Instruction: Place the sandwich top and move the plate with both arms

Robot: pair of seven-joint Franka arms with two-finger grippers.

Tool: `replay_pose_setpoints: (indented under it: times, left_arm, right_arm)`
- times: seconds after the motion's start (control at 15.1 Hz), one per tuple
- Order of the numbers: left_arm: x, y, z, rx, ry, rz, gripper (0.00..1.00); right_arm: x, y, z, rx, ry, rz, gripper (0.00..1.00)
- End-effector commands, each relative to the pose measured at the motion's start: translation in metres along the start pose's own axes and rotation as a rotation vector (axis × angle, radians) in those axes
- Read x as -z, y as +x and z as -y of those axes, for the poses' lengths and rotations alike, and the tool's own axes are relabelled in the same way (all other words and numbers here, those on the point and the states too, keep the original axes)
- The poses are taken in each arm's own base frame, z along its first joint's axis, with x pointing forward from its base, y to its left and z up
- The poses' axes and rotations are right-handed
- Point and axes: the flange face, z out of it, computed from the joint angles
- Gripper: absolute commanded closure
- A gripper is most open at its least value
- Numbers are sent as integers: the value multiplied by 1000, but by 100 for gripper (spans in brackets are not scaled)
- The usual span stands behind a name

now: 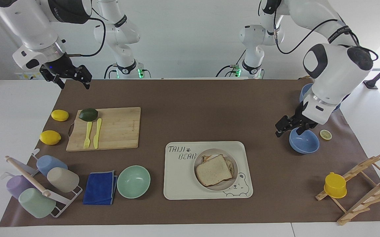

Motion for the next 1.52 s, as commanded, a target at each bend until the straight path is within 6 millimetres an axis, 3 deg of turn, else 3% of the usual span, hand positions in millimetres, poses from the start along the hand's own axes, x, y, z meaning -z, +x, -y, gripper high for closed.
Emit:
replay_pose_setpoints:
  times: [0.0, 0.2, 0.4, 0.46, 0.8, 0.99, 1.46]
  left_arm:
    - [38, -41, 14, -17, 81, 18, 0]
    - [52, -80, 22, -25, 87, 40, 0]
    - [39, -120, 29, -29, 92, 84, 0]
    - [35, -123, 29, -31, 93, 95, 0]
    - [44, -112, 40, -15, 101, 113, 0]
    - [69, -97, 37, -55, 186, 76, 0]
    - [61, -102, 45, -91, 181, 97, 0]
  right_arm:
    - [3, -5, 0, -9, 25, 6, 0]
    - [3, -5, 0, -9, 25, 6, 0]
    - [2, -5, 0, -9, 25, 7, 0]
    - [3, -5, 0, -9, 25, 6, 0]
    - [3, -5, 0, -9, 25, 6, 0]
    - [3, -5, 0, -9, 25, 6, 0]
    - [3, -5, 0, -9, 25, 6, 0]
